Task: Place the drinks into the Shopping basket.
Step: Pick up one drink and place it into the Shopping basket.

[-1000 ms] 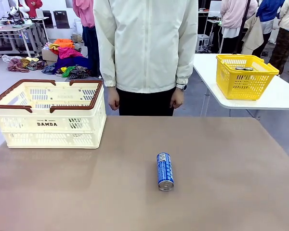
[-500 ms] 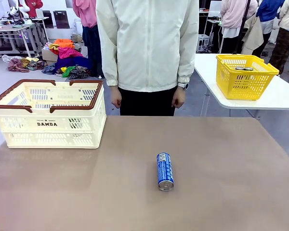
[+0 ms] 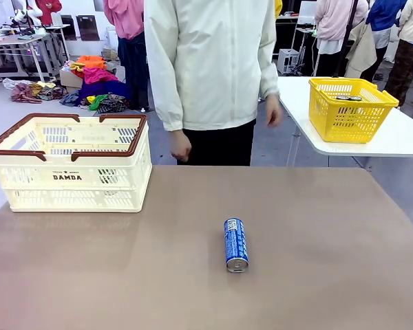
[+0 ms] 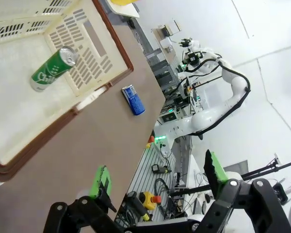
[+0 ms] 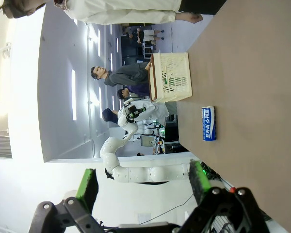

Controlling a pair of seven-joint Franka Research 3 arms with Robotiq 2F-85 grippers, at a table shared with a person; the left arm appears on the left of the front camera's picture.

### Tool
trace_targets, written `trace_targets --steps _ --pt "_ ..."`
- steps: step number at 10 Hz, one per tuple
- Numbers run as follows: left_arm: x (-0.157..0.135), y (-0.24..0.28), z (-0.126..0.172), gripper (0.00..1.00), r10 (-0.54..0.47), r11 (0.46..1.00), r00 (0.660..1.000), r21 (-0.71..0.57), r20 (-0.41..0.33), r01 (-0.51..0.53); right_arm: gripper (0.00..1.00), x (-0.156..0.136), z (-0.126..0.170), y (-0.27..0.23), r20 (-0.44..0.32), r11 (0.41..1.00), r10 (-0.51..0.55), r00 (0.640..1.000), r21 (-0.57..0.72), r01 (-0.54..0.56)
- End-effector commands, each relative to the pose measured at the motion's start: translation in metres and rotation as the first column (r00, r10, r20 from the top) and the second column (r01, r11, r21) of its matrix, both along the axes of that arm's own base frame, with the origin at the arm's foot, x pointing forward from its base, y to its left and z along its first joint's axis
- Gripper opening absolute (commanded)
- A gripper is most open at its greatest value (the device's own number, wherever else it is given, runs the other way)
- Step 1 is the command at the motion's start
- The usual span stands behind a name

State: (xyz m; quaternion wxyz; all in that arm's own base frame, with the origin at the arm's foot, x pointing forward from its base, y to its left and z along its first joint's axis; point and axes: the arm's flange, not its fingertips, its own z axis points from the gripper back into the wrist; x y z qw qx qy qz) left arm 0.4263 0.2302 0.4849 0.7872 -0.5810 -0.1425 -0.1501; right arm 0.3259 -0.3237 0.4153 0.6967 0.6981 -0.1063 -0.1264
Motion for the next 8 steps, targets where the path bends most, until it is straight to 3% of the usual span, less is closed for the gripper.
trace_targets --steps 1,4,6,8 --pt "-0.046 -0.078 0.045 1.0 0.008 0.99 1.0 0.138 0.023 -0.011 1.0 -0.002 0.004 -0.001 -0.002 1.0 0.011 1.0 -0.003 -0.011" --pt "-0.083 -0.214 0.078 1.0 -0.058 0.924 0.993 0.383 0.099 0.016 1.0 -0.002 0.004 -0.001 -0.002 1.0 0.011 1.0 -0.003 -0.011" --pt "-0.096 -0.293 0.075 1.0 -0.193 0.852 0.98 0.503 0.047 0.143 1.0 -0.002 0.004 -0.001 -0.002 1.0 0.011 1.0 -0.003 -0.011" --pt "-0.099 -0.347 0.06 1.0 -0.22 0.815 0.975 0.55 0.007 0.18 1.0 -0.002 0.004 -0.001 -0.002 1.0 0.011 1.0 -0.003 -0.011"
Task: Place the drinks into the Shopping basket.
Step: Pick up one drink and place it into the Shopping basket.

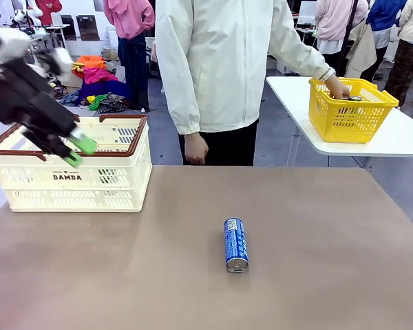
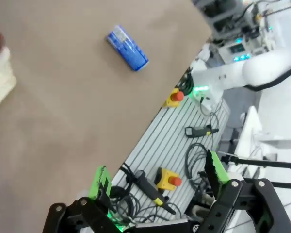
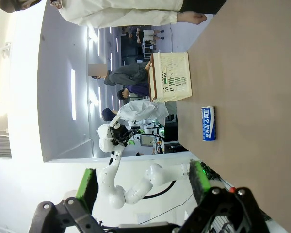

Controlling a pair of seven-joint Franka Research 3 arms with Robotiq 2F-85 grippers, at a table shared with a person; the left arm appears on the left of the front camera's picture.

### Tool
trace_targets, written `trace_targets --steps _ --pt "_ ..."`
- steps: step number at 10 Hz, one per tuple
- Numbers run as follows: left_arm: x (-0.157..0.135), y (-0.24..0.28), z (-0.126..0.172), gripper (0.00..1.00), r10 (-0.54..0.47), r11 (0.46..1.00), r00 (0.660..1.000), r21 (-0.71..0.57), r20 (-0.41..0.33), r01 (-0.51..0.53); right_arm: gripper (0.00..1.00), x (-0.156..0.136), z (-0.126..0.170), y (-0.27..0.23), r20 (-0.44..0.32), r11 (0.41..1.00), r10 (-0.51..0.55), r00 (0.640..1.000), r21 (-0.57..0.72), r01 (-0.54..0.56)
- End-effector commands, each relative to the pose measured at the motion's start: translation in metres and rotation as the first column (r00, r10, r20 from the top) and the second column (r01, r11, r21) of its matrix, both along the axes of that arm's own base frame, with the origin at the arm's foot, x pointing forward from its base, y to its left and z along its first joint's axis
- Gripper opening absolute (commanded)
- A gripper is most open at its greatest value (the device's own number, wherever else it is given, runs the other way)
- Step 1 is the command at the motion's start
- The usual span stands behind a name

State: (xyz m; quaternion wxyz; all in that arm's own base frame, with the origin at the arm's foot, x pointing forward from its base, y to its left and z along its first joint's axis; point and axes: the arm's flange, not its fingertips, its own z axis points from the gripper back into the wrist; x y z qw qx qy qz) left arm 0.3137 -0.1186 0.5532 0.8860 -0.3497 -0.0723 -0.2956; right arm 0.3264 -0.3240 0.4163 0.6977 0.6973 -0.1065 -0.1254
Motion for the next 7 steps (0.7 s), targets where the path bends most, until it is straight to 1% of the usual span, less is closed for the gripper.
trace_targets --steps 1,2,5,6,7 --pt "0.026 0.002 -0.013 1.0 -0.023 0.999 0.997 0.046 -0.075 0.027 1.0 -0.003 0.003 0.0 -0.003 1.0 0.01 1.0 0.0 -0.01" --pt "0.0 0.0 0.0 1.0 0.0 1.0 1.0 0.0 0.0 0.0 1.0 -0.003 0.003 0.0 -0.003 1.0 0.01 1.0 0.0 -0.01" --pt "0.0 0.0 0.0 1.0 0.0 1.0 1.0 0.0 0.0 0.0 1.0 -0.003 0.003 0.0 -0.003 1.0 0.01 1.0 0.0 -0.01" --pt "0.006 -0.006 -0.004 1.0 -0.013 1.0 1.0 -0.007 -0.01 0.013 1.0 -0.003 0.003 0.0 -0.003 1.0 0.01 1.0 0.0 -0.01" --pt "0.031 -0.025 -0.009 1.0 0.008 0.995 0.996 0.101 -0.089 0.001 1.0 -0.003 0.003 0.0 -0.003 1.0 0.01 1.0 0.0 -0.01"
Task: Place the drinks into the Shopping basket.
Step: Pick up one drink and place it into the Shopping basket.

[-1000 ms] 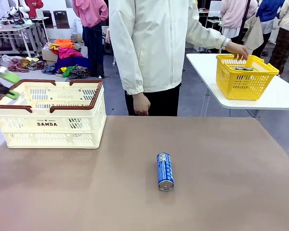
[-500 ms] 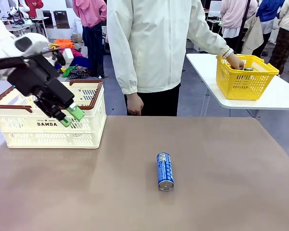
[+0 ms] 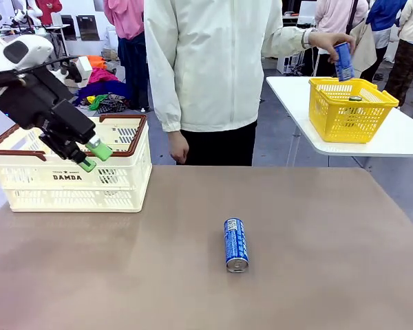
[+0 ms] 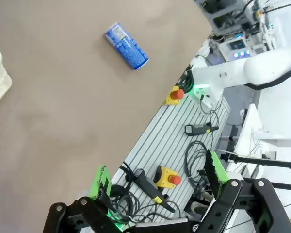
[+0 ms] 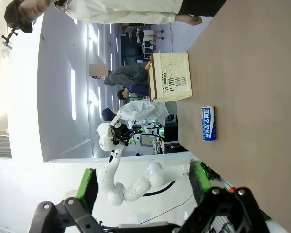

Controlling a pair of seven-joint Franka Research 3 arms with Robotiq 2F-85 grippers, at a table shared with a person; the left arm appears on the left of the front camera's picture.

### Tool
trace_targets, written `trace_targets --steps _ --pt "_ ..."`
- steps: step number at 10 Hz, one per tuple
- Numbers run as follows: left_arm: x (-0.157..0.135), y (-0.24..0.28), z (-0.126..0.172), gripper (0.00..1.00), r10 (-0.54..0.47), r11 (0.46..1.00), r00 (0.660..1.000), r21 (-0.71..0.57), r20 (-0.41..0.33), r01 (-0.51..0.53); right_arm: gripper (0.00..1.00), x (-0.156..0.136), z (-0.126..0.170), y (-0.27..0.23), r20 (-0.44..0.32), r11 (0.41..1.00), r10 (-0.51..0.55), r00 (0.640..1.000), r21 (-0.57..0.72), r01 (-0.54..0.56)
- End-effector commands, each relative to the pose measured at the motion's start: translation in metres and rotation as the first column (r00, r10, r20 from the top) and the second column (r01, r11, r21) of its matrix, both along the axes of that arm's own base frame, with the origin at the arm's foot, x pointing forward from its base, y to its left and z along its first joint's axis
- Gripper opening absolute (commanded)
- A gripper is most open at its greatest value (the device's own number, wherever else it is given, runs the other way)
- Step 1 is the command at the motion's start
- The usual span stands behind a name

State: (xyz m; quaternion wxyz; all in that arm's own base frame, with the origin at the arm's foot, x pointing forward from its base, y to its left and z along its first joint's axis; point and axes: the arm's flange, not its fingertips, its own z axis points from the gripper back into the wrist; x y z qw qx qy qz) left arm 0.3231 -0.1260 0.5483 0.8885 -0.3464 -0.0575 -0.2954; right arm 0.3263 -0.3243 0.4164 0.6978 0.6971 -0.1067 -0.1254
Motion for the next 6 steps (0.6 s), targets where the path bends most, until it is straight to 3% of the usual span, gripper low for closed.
trace_targets --steps 1,2,5,6 --pt "0.041 -0.052 -0.007 1.0 0.089 0.983 0.991 0.166 -0.098 -0.072 1.0 -0.002 0.003 0.0 -0.003 1.0 0.01 1.0 0.0 -0.01" --pt "0.052 -0.093 -0.01 1.0 0.071 0.966 0.992 0.255 -0.104 -0.042 1.0 -0.002 0.003 0.0 -0.003 1.0 0.01 1.0 0.0 -0.01" --pt "0.06 -0.188 -0.027 1.0 0.127 0.878 0.99 0.471 -0.057 -0.085 1.0 -0.002 0.003 0.0 -0.003 1.0 0.01 1.0 0.0 -0.01" --pt "0.073 -0.16 -0.006 1.0 0.013 0.916 0.994 0.399 -0.11 0.032 1.0 -0.002 0.003 0.0 -0.003 1.0 0.01 1.0 0.0 -0.01"
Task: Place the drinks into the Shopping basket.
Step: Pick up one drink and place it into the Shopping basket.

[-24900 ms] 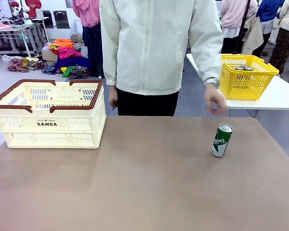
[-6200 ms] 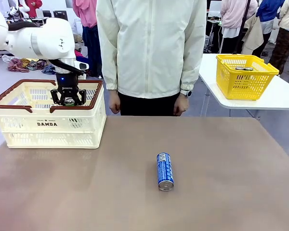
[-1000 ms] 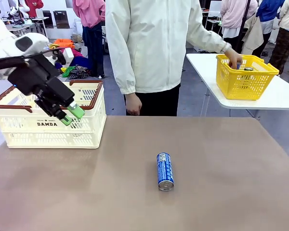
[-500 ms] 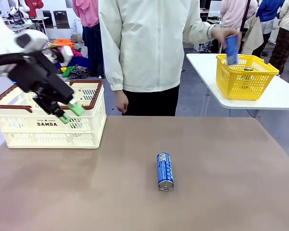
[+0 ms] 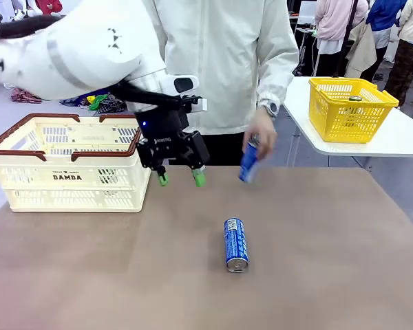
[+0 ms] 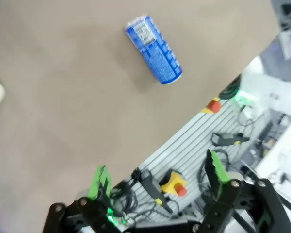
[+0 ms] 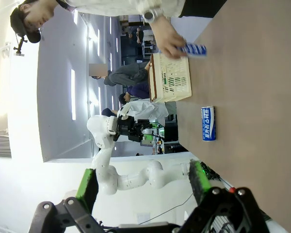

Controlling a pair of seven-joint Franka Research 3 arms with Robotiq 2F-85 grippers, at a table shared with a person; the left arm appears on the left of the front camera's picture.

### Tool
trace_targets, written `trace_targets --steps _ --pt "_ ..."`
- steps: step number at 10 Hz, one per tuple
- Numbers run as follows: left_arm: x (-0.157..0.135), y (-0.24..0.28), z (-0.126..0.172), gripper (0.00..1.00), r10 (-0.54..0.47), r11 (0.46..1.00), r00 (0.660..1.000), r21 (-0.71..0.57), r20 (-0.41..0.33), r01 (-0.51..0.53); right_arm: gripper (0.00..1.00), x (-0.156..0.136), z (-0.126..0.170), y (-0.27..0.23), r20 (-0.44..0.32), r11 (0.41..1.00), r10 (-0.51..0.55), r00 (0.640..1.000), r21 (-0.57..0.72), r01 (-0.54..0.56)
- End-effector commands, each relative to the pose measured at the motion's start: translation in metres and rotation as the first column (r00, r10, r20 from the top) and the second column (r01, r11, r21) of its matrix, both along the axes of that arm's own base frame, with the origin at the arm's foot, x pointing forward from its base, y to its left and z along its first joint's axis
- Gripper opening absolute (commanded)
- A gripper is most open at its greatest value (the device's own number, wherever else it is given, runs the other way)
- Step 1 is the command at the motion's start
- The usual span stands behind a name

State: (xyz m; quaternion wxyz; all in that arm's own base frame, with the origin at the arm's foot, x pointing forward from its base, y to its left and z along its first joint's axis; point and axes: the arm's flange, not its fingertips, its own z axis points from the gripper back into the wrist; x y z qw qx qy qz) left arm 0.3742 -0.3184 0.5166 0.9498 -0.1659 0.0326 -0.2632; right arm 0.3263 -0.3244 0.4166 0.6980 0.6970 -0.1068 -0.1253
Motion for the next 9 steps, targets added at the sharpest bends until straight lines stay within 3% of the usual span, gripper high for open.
trace_targets --steps 1,2,3,5,6,9 --pt "0.046 0.107 0.063 1.0 0.067 0.992 0.997 -0.108 -0.028 -0.07 1.0 -0.002 0.003 0.0 -0.003 1.0 0.01 1.0 0.001 -0.01" --pt "0.063 0.186 0.095 1.0 0.068 0.985 0.997 -0.159 -0.027 -0.071 1.0 -0.002 0.003 0.0 -0.003 1.0 0.01 1.0 0.001 -0.01" --pt "0.072 0.261 0.117 1.0 0.172 0.962 0.983 -0.206 -0.058 -0.181 1.0 -0.002 0.003 0.0 -0.003 1.0 0.01 1.0 0.001 -0.01" --pt "0.05 0.352 0.122 1.0 0.222 0.898 0.973 -0.375 -0.061 -0.229 1.0 -0.002 0.003 0.0 -0.003 1.0 0.01 1.0 0.001 -0.01" --pt "0.038 0.364 0.112 1.0 0.276 0.873 0.959 -0.4 -0.069 -0.28 1.0 -0.002 0.003 0.0 -0.003 1.0 0.01 1.0 0.001 -0.01" --pt "0.013 0.338 0.095 1.0 0.274 0.844 0.958 -0.454 -0.09 -0.284 1.0 -0.002 0.003 0.0 -0.003 1.0 0.01 1.0 0.001 -0.01"
